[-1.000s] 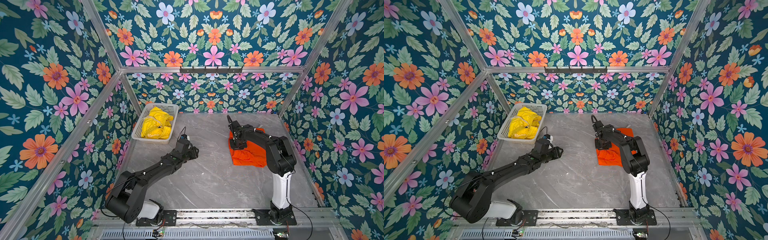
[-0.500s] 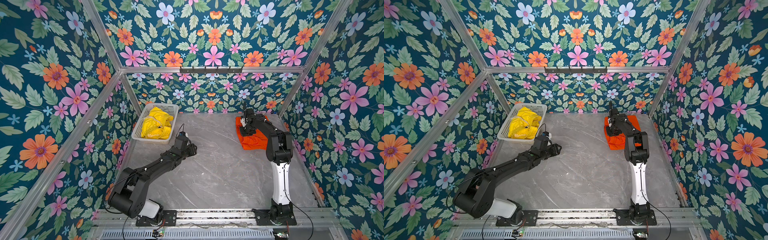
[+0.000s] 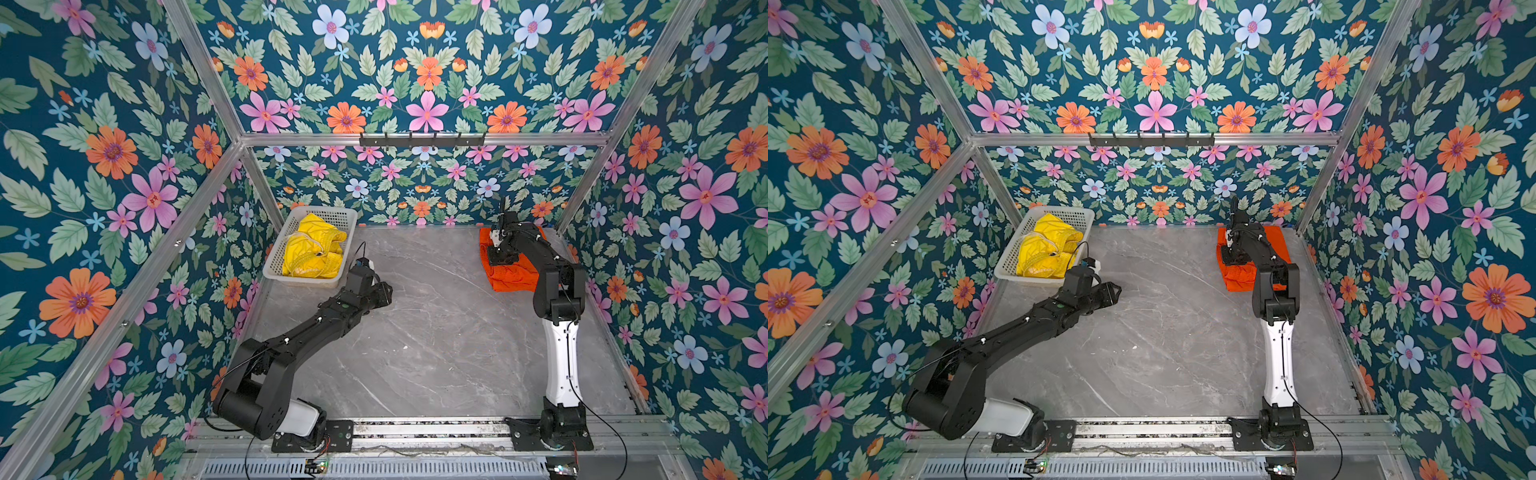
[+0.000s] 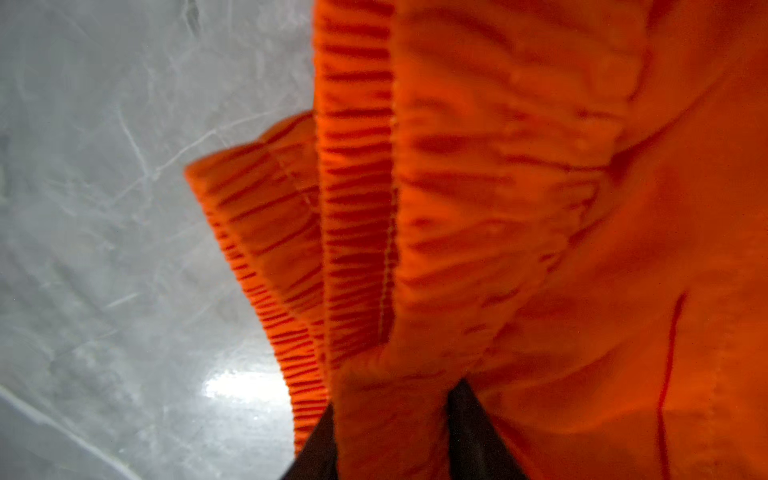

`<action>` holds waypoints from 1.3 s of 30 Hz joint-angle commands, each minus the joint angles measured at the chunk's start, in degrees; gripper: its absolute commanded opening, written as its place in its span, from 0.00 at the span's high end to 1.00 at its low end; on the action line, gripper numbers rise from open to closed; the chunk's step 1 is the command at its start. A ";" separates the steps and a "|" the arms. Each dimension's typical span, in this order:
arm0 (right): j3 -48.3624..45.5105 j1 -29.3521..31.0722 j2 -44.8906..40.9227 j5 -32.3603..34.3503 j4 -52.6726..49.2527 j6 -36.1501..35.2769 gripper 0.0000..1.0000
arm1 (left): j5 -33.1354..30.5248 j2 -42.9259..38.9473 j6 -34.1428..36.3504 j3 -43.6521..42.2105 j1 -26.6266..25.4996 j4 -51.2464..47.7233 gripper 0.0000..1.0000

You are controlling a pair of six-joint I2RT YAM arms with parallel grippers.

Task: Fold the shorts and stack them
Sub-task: 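Grasp the folded orange shorts with the right gripper and drag them farther from the robot, then reach the left gripper into the basket and grasp the yellow shorts while the right withdraws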

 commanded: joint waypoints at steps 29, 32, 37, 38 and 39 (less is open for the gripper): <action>-44.22 24.59 -46.57 -3.63 17.34 18.92 0.36 | 5.62 30.13 25.98 47.68 30.15 -31.08 0.33; -46.93 24.64 -47.37 -4.04 18.34 20.23 0.36 | 7.64 33.72 26.24 49.90 30.17 -31.33 0.33; -49.24 24.68 -48.03 -3.66 18.87 20.99 0.36 | 10.80 36.56 25.12 50.75 30.16 -30.31 0.38; -49.48 24.68 -48.03 -3.71 18.90 21.08 0.36 | 11.22 36.95 24.95 50.75 30.17 -30.19 0.39; -49.56 24.68 -47.95 -3.68 18.97 21.18 0.36 | 11.36 37.19 24.85 50.71 30.10 -30.10 0.40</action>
